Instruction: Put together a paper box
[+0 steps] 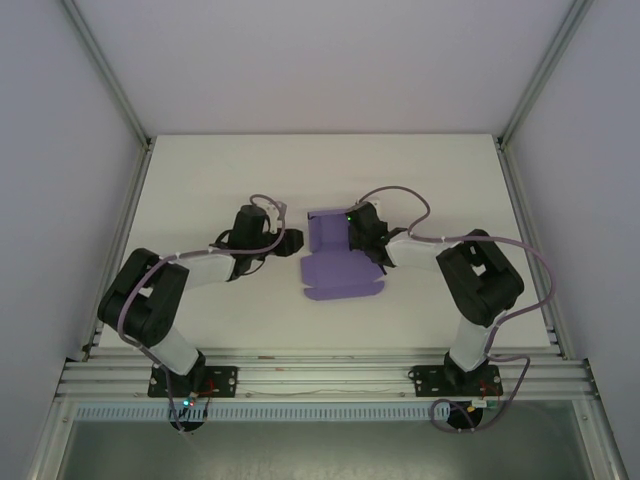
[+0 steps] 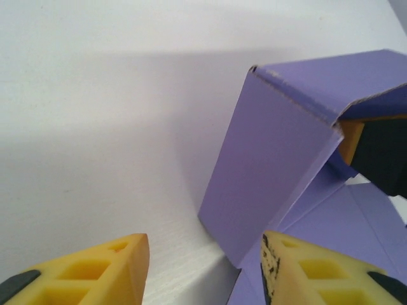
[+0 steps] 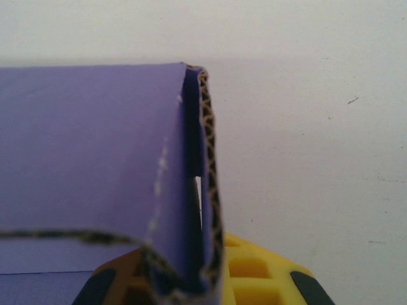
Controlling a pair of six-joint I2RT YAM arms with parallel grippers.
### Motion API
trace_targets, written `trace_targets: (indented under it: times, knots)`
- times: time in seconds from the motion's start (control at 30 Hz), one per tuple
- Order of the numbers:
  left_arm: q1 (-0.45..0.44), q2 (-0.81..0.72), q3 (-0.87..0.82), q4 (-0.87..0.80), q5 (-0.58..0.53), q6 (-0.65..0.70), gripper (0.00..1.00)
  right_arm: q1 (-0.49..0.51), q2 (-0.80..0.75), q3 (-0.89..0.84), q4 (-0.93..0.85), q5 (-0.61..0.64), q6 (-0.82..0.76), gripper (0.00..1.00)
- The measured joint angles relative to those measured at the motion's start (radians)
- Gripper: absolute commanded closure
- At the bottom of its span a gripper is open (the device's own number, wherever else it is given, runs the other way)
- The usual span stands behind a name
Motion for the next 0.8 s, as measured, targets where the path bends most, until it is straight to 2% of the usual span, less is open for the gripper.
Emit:
trace_targets:
  times: [0.2,0.43,0.6,0.8]
  knots:
    - [0.0,0.02,0.012,0.029,0.068,0.0,0.49,0.0,0.0,0.007,-0.008,-0.007,-0.004,1.0]
    - [0.0,0.085,0.058,0.047,0.092,-0.001,0.51,0.0,0.0,0.009,-0.013,-0.011,-0.004,1.0]
    - [0.0,0.129,0.091,0.046,0.092,-0.001,0.6,0.0,0.0,0.01,-0.015,-0.022,-0.004,1.0]
    - [-0.008,0.197,0.167,0.015,0.067,0.0,0.67,0.0,0.0,0.017,-0.015,-0.026,-0.005,1.0]
